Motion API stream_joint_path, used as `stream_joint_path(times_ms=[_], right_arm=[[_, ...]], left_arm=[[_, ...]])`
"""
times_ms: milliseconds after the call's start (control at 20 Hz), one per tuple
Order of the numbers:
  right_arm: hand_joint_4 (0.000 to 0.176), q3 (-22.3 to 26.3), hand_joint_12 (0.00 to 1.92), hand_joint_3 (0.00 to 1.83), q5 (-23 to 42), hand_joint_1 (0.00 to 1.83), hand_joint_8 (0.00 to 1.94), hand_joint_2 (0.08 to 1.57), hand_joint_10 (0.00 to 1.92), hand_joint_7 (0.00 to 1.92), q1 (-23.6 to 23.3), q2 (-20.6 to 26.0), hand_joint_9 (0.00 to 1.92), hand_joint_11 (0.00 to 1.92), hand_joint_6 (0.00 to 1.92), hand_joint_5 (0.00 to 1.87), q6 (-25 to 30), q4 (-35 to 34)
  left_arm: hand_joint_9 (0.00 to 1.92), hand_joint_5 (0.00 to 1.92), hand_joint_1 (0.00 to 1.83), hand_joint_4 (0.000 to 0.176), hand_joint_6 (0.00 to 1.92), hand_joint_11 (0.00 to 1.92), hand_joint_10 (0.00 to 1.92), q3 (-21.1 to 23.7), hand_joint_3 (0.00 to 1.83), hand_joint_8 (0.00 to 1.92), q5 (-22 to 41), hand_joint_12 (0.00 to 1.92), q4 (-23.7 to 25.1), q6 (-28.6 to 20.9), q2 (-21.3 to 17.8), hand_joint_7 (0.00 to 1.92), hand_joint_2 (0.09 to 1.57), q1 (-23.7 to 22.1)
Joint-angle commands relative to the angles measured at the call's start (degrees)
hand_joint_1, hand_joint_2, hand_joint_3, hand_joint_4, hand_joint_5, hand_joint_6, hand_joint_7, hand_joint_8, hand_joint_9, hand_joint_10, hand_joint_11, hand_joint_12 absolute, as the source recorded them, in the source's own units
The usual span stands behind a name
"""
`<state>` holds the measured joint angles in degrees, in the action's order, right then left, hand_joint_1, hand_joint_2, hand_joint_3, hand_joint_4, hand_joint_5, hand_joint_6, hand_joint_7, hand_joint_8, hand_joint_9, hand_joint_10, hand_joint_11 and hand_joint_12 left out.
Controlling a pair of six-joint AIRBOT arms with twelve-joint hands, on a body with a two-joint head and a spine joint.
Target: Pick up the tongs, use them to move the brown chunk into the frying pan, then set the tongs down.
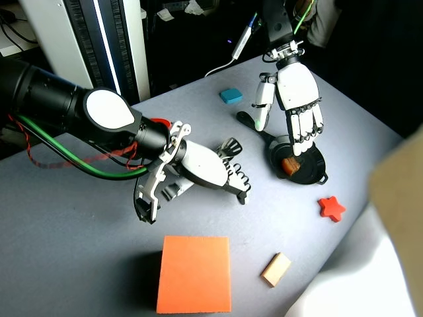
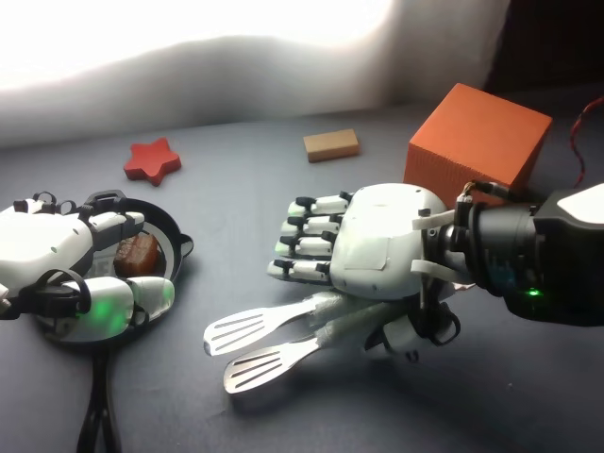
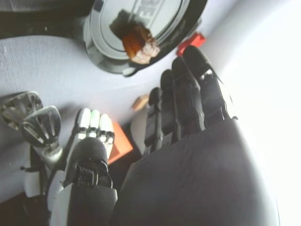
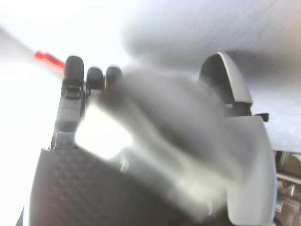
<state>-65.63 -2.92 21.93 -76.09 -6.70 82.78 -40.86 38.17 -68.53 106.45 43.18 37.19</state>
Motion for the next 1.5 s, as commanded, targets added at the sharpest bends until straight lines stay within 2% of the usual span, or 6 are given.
stream_joint_path(times_ms=[0, 600, 750, 950, 1200, 1450], right_arm=[[0.000, 0.13, 0.00, 0.00, 0.67, 0.46, 0.00, 0.96, 0.00, 0.00, 0.44, 0.20, 0.00, 0.00, 0.00, 0.00, 0.00, 0.62], [0.000, 7.36, 0.00, 0.00, -3.80, 0.23, 0.01, 0.93, 0.00, 0.02, -3.30, 6.60, 0.00, 0.00, 0.00, 0.00, 5.74, 0.63], [0.000, 11.39, 1.36, 0.00, -5.96, 0.22, 0.08, 1.05, 0.29, 0.59, -5.86, 10.69, 0.44, 0.00, 0.20, 0.40, 11.36, 0.63], [0.000, 18.72, 1.79, 0.01, -8.74, 0.31, 0.63, 1.14, 1.18, 0.86, -9.28, 17.83, 0.60, 0.29, 0.77, 0.71, 21.06, -0.03], [0.000, 26.84, 1.92, 0.03, -12.82, 0.12, 1.34, 1.26, 1.71, 1.05, -11.14, 25.85, 0.94, 0.67, 1.31, 0.91, 17.12, -11.01], [0.000, 31.94, 1.92, 0.04, -13.86, 0.07, 1.72, 1.43, 1.90, 1.31, -11.28, 32.47, 1.29, 1.25, 1.68, 1.15, 17.87, -11.03]], left_arm=[[0.25, 0.12, 0.00, 0.050, 0.00, 0.00, 0.00, -0.14, 0.00, 0.00, 3.90, 0.92, 2.24, 0.12, -0.41, 0.22, 1.29, -0.74], [0.19, 0.14, 0.03, 0.033, 0.01, 0.00, 0.01, -0.45, 0.00, 0.01, 3.90, 0.75, 2.28, 0.06, -0.39, 0.17, 1.29, -1.17], [0.28, 0.19, 0.01, 0.030, 0.01, 0.00, 0.03, -1.16, 0.00, 0.01, 3.89, 0.84, 2.88, 0.73, 0.03, 0.26, 1.28, -2.20], [0.68, 0.58, 0.09, 0.000, 0.07, 0.05, 0.13, -1.31, 0.00, 0.06, 1.48, 1.51, 2.83, 1.92, 0.22, 0.73, 1.28, -5.90], [0.70, 0.72, 0.09, 0.000, 1.40, 0.44, 1.66, 0.01, 0.01, 1.51, -1.71, 1.90, -1.05, 7.71, 1.78, 0.81, 1.33, -14.53], [0.94, 0.85, 0.17, 0.000, 1.59, 0.76, 1.84, 0.63, 0.02, 1.67, -1.86, 1.92, -2.73, 11.82, 3.19, 1.00, 1.42, -18.26]])
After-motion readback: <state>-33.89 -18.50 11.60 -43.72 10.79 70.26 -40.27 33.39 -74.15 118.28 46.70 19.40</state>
